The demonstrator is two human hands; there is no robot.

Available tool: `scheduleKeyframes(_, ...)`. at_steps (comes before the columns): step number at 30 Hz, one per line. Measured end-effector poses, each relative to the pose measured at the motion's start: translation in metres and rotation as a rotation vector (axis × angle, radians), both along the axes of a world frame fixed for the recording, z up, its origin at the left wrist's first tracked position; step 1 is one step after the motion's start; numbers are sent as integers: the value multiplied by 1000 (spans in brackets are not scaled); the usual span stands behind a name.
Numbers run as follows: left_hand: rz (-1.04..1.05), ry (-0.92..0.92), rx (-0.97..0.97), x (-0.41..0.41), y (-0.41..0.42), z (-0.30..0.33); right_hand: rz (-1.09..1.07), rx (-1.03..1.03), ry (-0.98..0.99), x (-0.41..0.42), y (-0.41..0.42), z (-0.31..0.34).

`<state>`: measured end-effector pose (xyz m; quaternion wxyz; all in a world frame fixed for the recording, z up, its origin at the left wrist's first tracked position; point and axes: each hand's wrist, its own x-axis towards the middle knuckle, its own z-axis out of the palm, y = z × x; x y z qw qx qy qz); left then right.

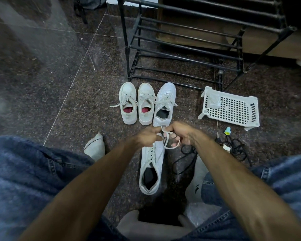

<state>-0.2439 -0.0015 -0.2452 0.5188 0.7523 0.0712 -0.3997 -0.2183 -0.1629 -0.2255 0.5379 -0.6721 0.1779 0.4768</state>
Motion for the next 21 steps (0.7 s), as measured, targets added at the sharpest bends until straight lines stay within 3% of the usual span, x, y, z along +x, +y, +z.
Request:
scheduleKeyframes(4,130,-63,-92,-1,11,0,63,105,-86,0,-1,1)
scheduleKeyframes(6,115,-156,-50,5,23,3,67,57,-181,3,-7,-4)
scheduleKeyframes(9,-162,-296,392,26,52,3,292,-352,-416,12,-28,-15)
scheduleKeyframes(12,-403,-244,850,35,84,1,498,-802,-505,11,-57,-25)
scheduleKeyframes(14,-531,-187,966,34,94,-3,588,-1012,-534,4,-66,-23)
scheduleKeyframes(17,-629,-165,1133,19,91,-9,722,-1145,-517,-5,-66,-32)
scheduleKeyframes(21,-542,-197,1144,2,87,-26,829,-1201,-490,-15,-66,-46)
